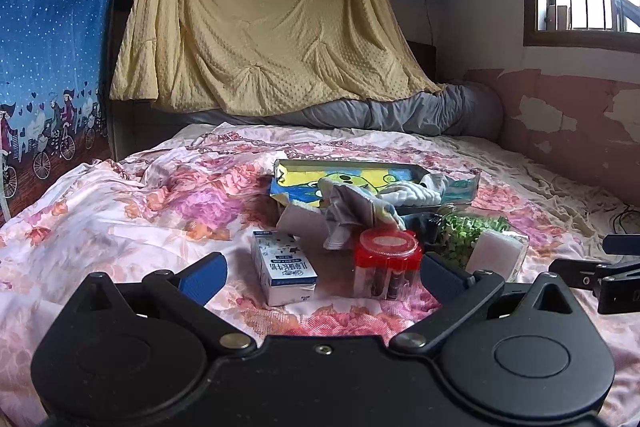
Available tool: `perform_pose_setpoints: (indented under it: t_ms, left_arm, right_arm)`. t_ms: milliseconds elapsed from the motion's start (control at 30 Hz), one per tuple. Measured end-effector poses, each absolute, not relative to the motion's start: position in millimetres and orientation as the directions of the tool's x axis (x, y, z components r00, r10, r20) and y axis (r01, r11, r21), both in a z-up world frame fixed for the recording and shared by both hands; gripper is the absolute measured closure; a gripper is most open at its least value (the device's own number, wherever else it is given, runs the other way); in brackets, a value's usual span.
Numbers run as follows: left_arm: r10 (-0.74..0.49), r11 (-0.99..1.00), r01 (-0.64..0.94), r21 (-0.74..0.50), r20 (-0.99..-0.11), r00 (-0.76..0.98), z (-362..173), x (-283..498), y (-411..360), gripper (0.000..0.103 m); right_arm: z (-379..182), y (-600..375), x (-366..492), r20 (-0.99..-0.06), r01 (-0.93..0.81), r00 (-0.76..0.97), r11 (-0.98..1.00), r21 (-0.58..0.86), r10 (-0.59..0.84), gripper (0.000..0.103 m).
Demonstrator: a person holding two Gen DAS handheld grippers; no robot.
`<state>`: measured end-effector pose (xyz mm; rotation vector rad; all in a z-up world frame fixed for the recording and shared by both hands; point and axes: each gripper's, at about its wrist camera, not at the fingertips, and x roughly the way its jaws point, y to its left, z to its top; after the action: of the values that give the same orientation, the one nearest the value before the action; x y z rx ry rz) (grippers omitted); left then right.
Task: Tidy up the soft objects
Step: 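Move both open tools toward the pile of items beside the tray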
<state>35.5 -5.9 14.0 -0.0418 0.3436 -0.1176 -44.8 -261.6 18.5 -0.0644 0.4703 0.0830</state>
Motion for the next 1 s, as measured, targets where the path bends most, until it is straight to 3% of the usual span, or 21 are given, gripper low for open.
perform_pose_setpoints:
  t_ms: [1000]
  left_arm:
    - [-0.09,0.994,0.108,0.023,-0.388,0.917,-4,44,-7,0.001]
  right_arm:
    - [1,-245,-29,-0.499,-0.184,0.858,0.98,-0.075,0.122,0.0]
